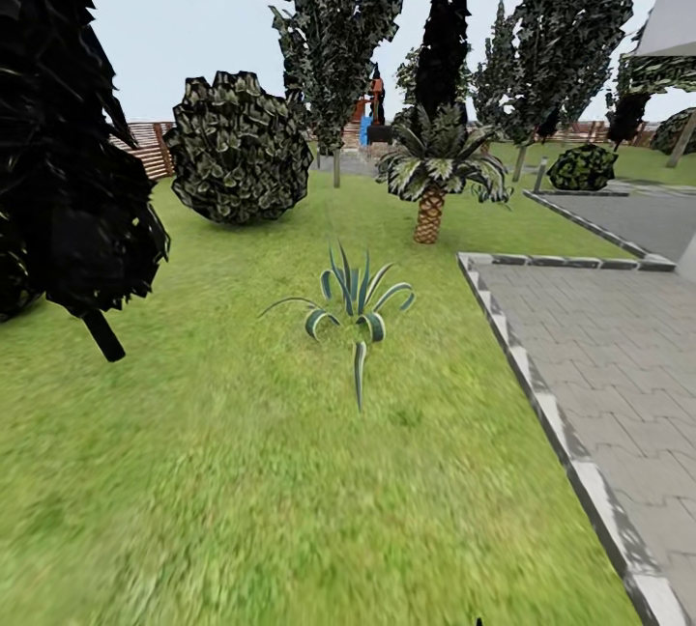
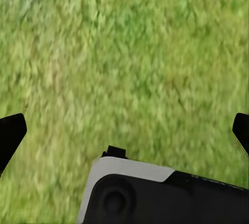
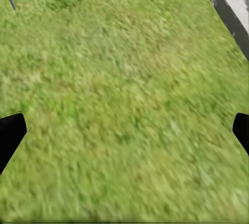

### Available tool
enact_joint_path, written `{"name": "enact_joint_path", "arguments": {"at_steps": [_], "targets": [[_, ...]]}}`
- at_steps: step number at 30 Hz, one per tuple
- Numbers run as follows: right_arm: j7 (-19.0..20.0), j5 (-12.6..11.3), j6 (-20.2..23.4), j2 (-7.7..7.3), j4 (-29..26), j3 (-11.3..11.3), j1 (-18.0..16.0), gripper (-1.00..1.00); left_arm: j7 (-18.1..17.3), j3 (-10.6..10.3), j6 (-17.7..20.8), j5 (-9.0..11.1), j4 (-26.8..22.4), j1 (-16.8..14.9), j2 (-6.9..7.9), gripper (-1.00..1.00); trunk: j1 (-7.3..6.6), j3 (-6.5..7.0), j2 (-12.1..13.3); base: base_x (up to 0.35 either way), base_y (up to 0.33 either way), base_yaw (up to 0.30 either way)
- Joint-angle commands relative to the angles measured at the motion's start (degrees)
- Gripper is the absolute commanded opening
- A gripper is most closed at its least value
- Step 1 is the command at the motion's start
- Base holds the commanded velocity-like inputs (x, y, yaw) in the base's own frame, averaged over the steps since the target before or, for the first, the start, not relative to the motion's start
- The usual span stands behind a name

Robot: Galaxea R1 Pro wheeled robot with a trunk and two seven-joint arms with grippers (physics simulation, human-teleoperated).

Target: Take the three Easter eggs out of the wicker basket on the lawn in the garden, then place them on the lawn next to a single tree (choose any tree) so that all three eggs are next to the same tree and none are left in the basket.

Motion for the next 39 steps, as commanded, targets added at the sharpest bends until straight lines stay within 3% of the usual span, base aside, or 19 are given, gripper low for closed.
{"name": "enact_joint_path", "arguments": {"at_steps": [1,9,20,35,39], "targets": [[-0.08,-0.11,-0.34,0.05,0.71,0.14,-0.06,1.00,0.03,0.08,-0.16,0.08,0.02,-0.04,0.01,1.00,-0.16,0.08,0.32,0.339,0.000,0.000],[0.06,-0.14,-0.66,0.18,1.93,0.22,-0.08,1.00,0.02,0.15,-0.16,0.10,0.01,-0.04,-0.24,1.00,-1.92,1.52,3.53,0.339,0.000,0.000],[0.06,-0.07,-0.66,0.19,2.00,0.23,-0.08,1.00,-0.04,0.14,-0.21,0.11,0.01,-0.04,-0.13,1.00,-1.92,1.52,3.53,0.339,0.031,0.151],[0.23,0.12,-0.66,0.14,2.04,0.35,-0.08,1.00,-0.06,0.15,-0.21,0.21,0.01,-0.04,-0.14,1.00,-1.92,1.52,3.53,0.313,0.193,0.260],[0.30,1.91,-0.66,0.20,2.04,1.28,-0.08,1.00,-0.04,0.15,-0.24,0.27,0.01,-0.04,-0.07,1.00,-1.92,1.52,3.53,0.302,0.215,0.049]]}}
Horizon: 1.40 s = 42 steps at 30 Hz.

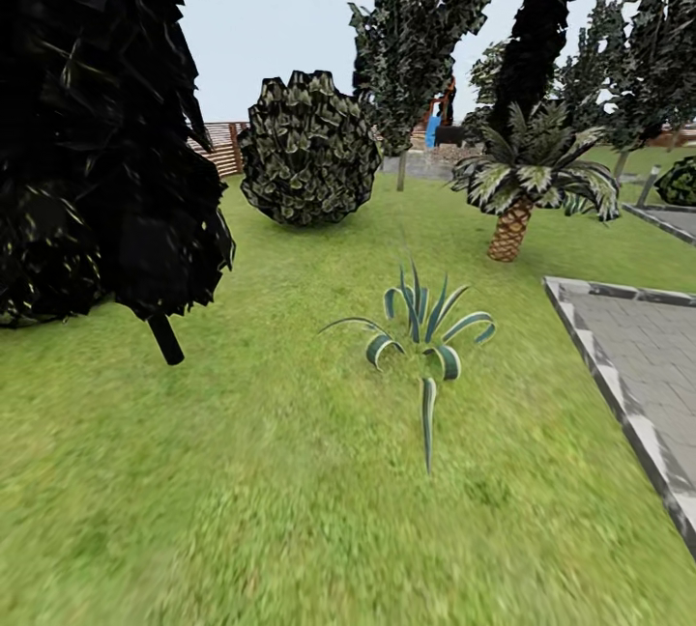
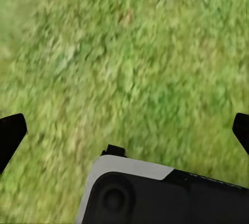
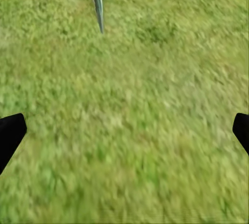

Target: Take the three Easter eggs out of the wicker basket on the lawn in the garden, then place them on the lawn next to a single tree (choose any tree) so that all three eggs are next to the same tree and none are left in the basket.

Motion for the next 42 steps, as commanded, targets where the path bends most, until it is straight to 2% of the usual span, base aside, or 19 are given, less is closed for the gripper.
{"name": "enact_joint_path", "arguments": {"at_steps": [1,4,8,31,42], "targets": [[-0.26,1.34,-0.17,-0.03,0.06,0.89,-0.05,1.00,0.02,0.03,-0.16,0.10,0.04,-0.05,-0.01,1.00,0.06,-0.12,-0.11,0.301,0.216,0.012],[-0.29,3.20,-0.17,-0.05,0.09,1.44,-0.05,1.00,0.01,0.03,-0.16,0.11,0.04,-0.05,-0.05,1.00,0.06,-0.12,-0.11,0.301,0.216,0.007],[-0.30,4.08,-0.17,-0.06,0.11,1.75,-0.05,1.00,0.07,0.03,-0.16,0.05,0.04,-0.05,-0.07,1.00,0.06,-0.12,-0.11,0.301,0.216,0.001],[-0.35,4.08,-0.26,-0.42,0.02,1.71,-0.05,1.00,0.08,0.03,-0.16,0.02,0.04,-0.05,0.01,1.00,0.06,-0.12,-0.11,0.291,0.210,0.000],[-0.38,4.08,-0.26,-0.39,0.02,1.71,-0.05,1.00,0.07,0.03,-0.11,0.02,0.04,-0.06,-0.21,1.00,0.06,-0.12,-0.11,0.318,0.049,0.000]]}}
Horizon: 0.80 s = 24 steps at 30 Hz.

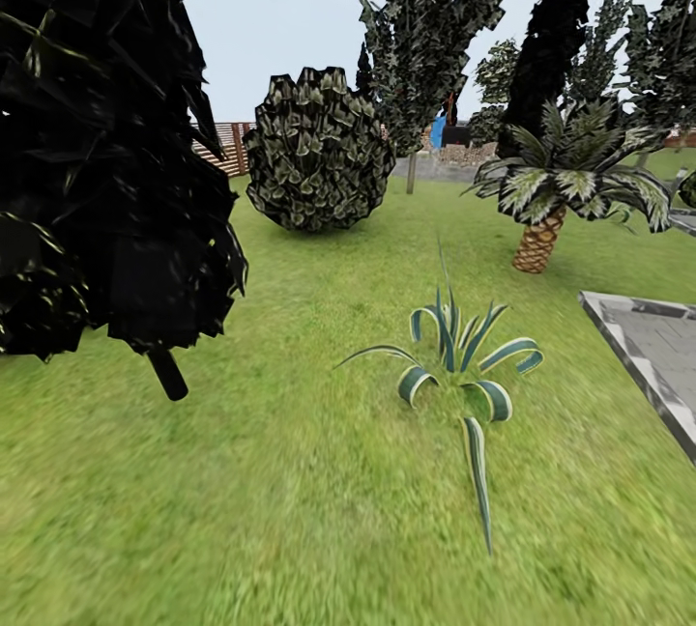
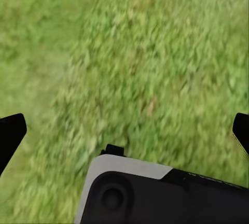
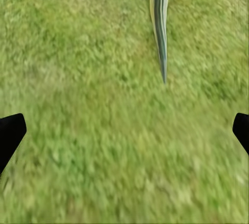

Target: Take the three Easter eggs out of the wicker basket on the lawn in the garden, then place them on the lawn next to a single tree (choose any tree) so that all three eggs are next to the same tree and none are left in the basket.

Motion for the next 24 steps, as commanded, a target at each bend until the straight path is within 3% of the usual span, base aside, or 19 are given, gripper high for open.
{"name": "enact_joint_path", "arguments": {"at_steps": [1,13,24], "targets": [[-0.14,-0.48,-0.19,0.00,0.03,0.38,-0.05,1.00,0.03,0.07,-0.17,0.06,0.02,-0.04,-0.02,1.00,0.06,-0.12,-0.11,0.321,0.003,0.000],[-0.14,-0.41,-0.19,-0.07,0.03,0.46,-0.05,1.00,-0.04,0.04,-0.16,0.03,0.11,-0.03,0.03,1.00,0.06,-0.12,-0.11,0.315,-0.004,0.000],[-0.15,-0.45,-0.19,-0.11,0.03,0.46,-0.05,1.00,-0.06,0.15,-0.24,0.17,-1.37,-0.03,0.05,1.00,0.06,-0.12,-0.11,0.047,-0.009,0.000]]}}
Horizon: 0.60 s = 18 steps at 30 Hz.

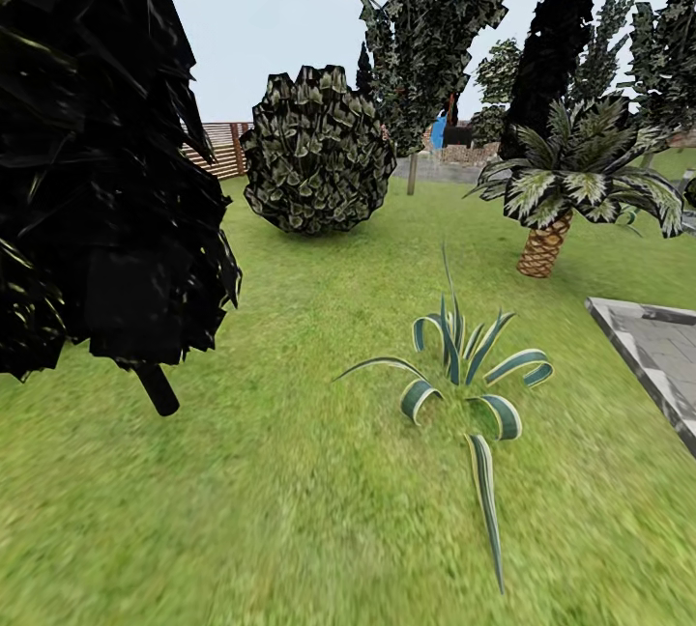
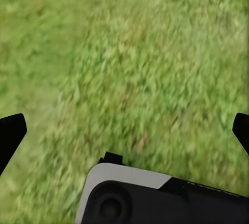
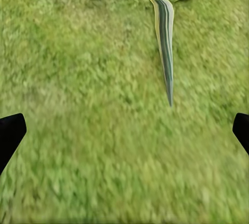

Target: Take the three Easter eggs out of the wicker basket on the lawn in the garden, then place them on the lawn next to a single tree (choose any tree) so that all three eggs are next to the same tree and none are left in the basket.

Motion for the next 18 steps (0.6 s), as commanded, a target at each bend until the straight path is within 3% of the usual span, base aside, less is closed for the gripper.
{"name": "enact_joint_path", "arguments": {"at_steps": [1,7,18], "targets": [[-0.14,-0.48,-0.19,0.00,0.03,0.38,-0.05,1.00,0.02,0.03,-0.14,0.12,0.00,-0.04,0.01,1.00,0.03,-0.12,-0.12,0.001,0.000,0.000],[-0.14,-0.48,-0.19,0.00,0.03,0.38,-0.05,1.00,0.06,0.04,-0.13,0.19,-0.02,-0.04,0.15,1.00,0.03,-0.12,-0.12,0.062,0.000,0.000],[-0.14,-0.45,-0.19,0.00,0.03,0.38,-0.05,1.00,0.11,0.04,-0.12,0.19,-0.02,-0.04,0.06,1.00,0.03,-0.12,-0.12,0.313,0.000,0.000]]}}
